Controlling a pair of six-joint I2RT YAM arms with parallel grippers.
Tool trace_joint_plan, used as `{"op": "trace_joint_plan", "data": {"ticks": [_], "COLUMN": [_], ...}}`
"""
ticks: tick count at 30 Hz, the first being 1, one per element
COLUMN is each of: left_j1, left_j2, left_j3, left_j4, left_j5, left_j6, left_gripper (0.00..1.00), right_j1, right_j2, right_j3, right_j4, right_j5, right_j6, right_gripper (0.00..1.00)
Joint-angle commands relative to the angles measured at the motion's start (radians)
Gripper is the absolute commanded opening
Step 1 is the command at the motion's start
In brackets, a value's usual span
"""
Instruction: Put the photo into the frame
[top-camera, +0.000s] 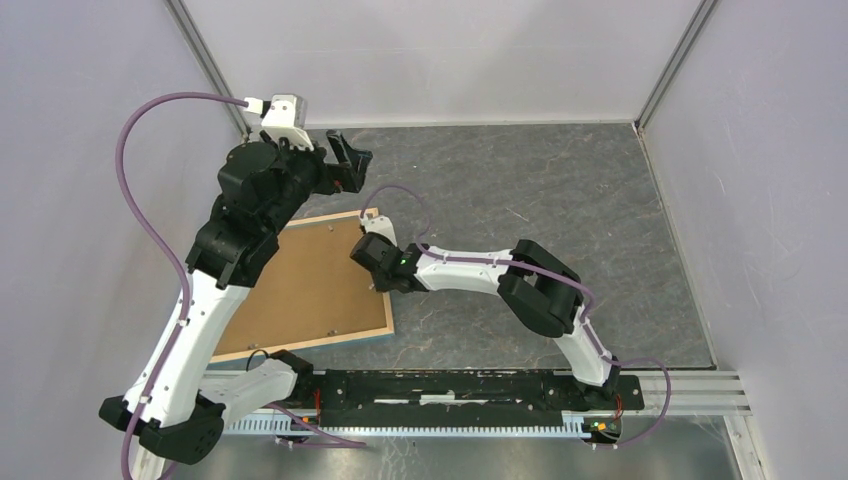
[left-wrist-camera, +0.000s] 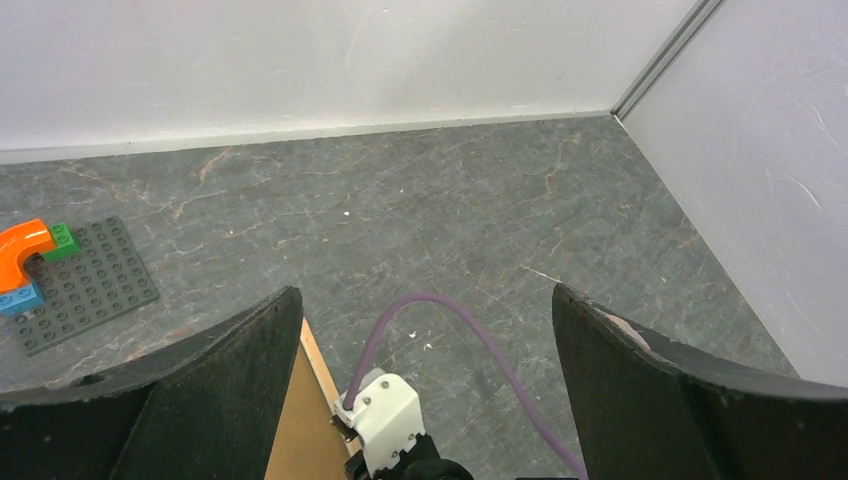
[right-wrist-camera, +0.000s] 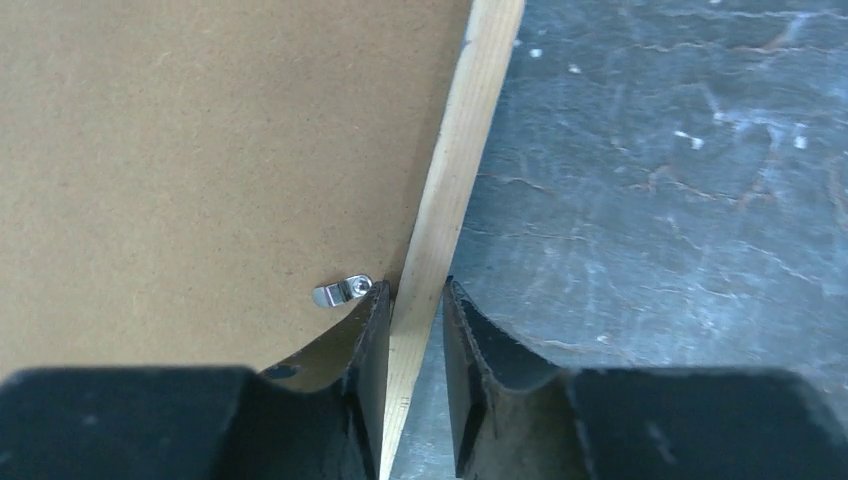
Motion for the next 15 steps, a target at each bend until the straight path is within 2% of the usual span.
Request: {"op": "trace_joint_plan", "data": {"ticks": [1, 8, 15], "left_j1": [0.007, 0.007, 0.006], "left_j2": [0.006, 0.031, 0.070], "left_j3": [0.007, 0.006, 0.006], "left_j4": [0.030, 0.031, 0.032], "left_j5": [0.020, 0.040, 0.074], "left_j6": [-0.043, -0.055, -0.071], "left_gripper": [1.00, 1.00, 1.00], "right_j1": [-0.021, -0.136, -0.321], "right_j2": [-0.015, -0.253, -0.509], "right_j3": [-0.042, -0.423, -0.763], "right_j4": [-0.112, 0.012, 0.154], "right_j5": [0.124, 0.156, 0.134], "right_j6": [0.015, -0.034, -0.208], "right_gripper": [0.24, 0.13, 0.10]}}
